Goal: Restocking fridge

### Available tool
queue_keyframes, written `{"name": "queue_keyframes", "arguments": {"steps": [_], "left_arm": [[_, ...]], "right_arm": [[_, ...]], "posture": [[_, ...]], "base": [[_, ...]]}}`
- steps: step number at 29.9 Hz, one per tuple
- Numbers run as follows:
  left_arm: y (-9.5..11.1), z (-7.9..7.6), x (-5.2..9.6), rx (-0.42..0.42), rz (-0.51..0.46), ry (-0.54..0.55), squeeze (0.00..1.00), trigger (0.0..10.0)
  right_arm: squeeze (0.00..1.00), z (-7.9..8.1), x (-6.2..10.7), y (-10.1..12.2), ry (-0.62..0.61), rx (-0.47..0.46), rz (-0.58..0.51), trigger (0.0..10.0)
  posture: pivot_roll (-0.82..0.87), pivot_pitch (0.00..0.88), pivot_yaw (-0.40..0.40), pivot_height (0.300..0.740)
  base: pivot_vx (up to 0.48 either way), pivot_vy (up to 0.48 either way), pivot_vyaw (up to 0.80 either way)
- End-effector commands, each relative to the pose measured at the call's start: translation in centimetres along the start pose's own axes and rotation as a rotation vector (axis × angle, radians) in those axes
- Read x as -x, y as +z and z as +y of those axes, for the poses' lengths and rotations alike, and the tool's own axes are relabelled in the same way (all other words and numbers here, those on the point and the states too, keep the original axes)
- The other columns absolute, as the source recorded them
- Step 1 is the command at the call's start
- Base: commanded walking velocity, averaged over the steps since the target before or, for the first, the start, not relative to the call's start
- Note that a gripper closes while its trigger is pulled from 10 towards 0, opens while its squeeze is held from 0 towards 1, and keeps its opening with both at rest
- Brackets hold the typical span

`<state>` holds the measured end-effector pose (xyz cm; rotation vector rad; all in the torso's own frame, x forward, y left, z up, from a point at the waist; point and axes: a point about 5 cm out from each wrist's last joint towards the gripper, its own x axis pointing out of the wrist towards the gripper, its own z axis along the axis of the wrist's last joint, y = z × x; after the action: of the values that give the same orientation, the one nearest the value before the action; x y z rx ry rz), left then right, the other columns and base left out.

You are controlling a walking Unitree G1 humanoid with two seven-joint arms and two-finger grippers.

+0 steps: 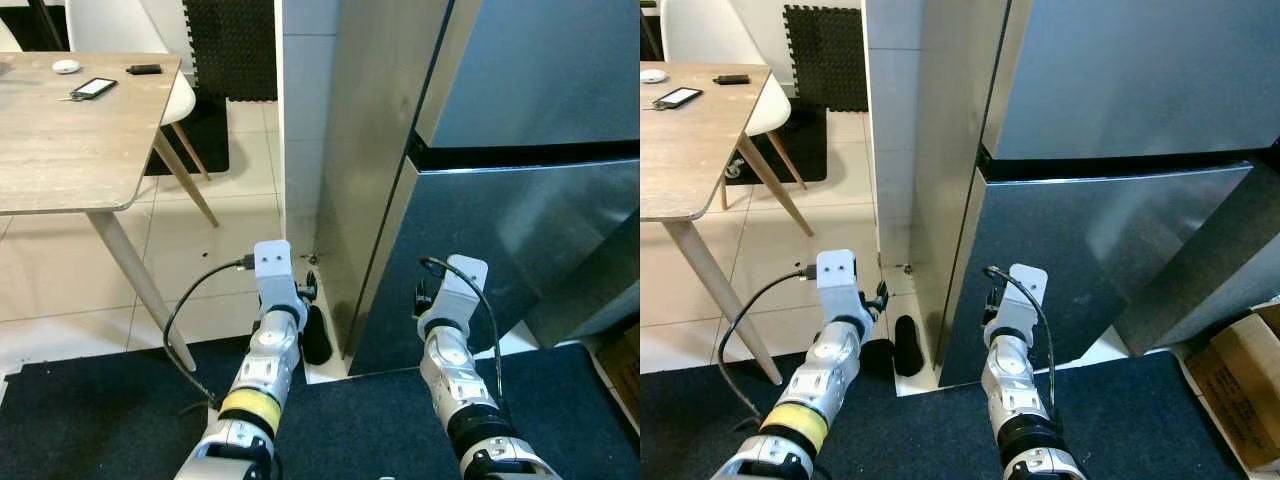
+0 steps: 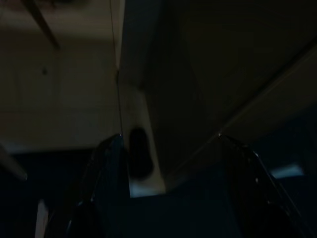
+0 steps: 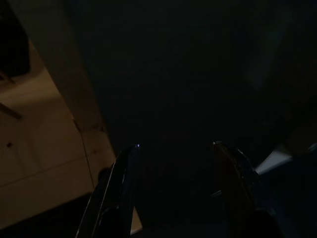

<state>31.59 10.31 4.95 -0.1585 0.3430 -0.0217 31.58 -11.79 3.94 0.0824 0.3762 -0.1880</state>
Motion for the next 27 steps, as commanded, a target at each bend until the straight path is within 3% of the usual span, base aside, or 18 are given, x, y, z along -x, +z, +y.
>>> {"name": "queue_keyframes", "arguments": {"steps": [1,4,13,16,17,18,21,22,23,25,27], "left_arm": [[-0.2,-0.1,0.3,-0.025,0.025,-0.026,0.00,10.0],[0.2,-0.9,0.9,-0.095,-0.009,-0.064,0.00,10.0],[0.3,-1.0,1.1,-0.091,-0.021,-0.064,0.00,10.0],[-0.1,0.3,1.4,-0.146,-0.043,-0.079,0.00,10.0],[-1.1,1.7,1.5,-0.193,-0.012,-0.084,0.00,10.0],[-1.1,1.7,1.5,-0.193,-0.012,-0.084,0.00,10.0],[-4.2,6.6,2.9,-0.301,0.104,-0.055,0.00,10.0],[-4.2,6.6,2.9,-0.301,0.104,-0.055,0.00,10.0],[-4.5,7.6,3.4,-0.316,0.116,-0.049,0.00,10.0],[-4.6,8.5,3.8,-0.325,0.115,-0.036,0.00,10.0],[-4.3,9.1,4.1,-0.331,0.096,-0.020,0.00,10.0]], "right_arm": [[0.00,0.0,0.1,0.3,-0.009,0.028,-0.022,10.0],[0.00,0.6,0.6,1.1,-0.003,0.070,-0.072,10.0],[0.00,1.3,1.0,1.4,-0.004,0.031,-0.066,10.0],[0.00,0.6,1.2,1.4,-0.004,-0.011,-0.120,10.0],[0.00,-0.4,1.2,1.0,0.023,-0.031,-0.146,10.0],[0.00,-0.4,1.2,1.0,0.023,-0.031,-0.146,10.0],[0.00,-5.6,1.5,-2.3,0.008,0.036,-0.119,10.0],[0.00,-5.6,1.5,-2.3,0.008,0.036,-0.119,10.0],[0.00,-6.8,1.6,-3.3,0.001,0.063,-0.074,10.0],[0.00,-7.7,1.7,-3.9,-0.001,0.066,-0.035,10.0],[0.00,-7.9,1.7,-3.8,0.007,0.061,-0.029,10.0]], "posture": [[-0.02,0.000,-0.083,0.740],[-0.02,0.000,-0.076,0.740],[-0.02,0.000,-0.065,0.740],[-0.01,0.000,-0.061,0.740],[0.00,0.000,-0.059,0.740],[0.00,0.000,-0.059,0.740],[0.02,0.000,-0.053,0.740],[0.02,0.000,-0.053,0.740],[0.02,0.000,-0.052,0.740],[0.03,0.000,-0.052,0.740],[0.04,0.000,-0.053,0.740]], "base": [[0.000,0.000,0.00],[0.000,0.000,0.00],[0.000,0.000,0.00],[0.000,0.000,0.00],[0.000,0.000,0.00],[0.000,0.000,0.00],[0.000,0.000,0.00],[0.000,0.000,0.00],[0.000,0.000,0.00],[0.000,0.000,0.00],[0.000,0.000,0.00]]}}
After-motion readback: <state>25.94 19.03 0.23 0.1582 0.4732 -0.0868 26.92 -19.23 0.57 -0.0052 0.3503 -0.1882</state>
